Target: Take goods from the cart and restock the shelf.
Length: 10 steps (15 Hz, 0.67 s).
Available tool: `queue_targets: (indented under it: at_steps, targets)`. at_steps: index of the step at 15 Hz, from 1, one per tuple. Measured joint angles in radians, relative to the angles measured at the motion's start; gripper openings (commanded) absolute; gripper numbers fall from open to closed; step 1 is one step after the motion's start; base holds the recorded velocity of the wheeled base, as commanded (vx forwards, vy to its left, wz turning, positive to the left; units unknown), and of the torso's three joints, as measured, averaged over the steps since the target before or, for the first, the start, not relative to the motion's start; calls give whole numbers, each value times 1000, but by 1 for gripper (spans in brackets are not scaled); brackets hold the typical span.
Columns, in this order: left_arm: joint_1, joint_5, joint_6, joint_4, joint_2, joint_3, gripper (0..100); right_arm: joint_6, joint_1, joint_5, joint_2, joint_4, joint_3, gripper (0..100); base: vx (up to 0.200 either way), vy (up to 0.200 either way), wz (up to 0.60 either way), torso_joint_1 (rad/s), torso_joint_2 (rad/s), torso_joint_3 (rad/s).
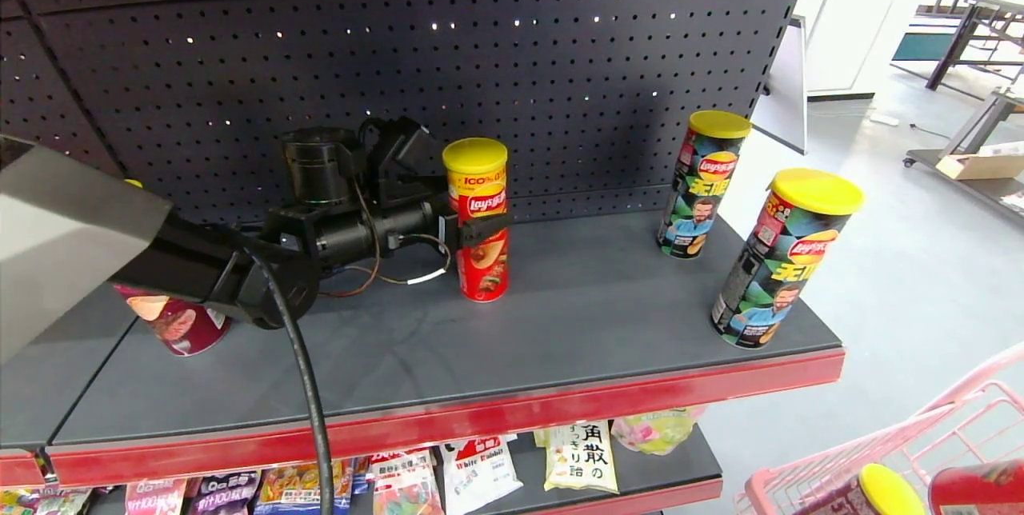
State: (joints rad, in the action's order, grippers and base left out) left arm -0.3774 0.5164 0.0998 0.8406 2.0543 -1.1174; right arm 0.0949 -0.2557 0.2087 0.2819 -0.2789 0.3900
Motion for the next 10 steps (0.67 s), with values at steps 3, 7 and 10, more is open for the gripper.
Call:
queue_targets:
  at_steps: [3,7,10]
  targets:
    - [-1,-3,-3,-1,8,-10,0,0,0,0,0,0,0,0,0,0,0,0,0,0]
    - [-3,-1,-6,0,9,-7,0,0,1,0,0,0,0,0,0,0,0,0,0,0]
    - [-4,9,-9,-2,-15,14,0,0,0,0,0,0,0,0,0,0,0,0,0,0]
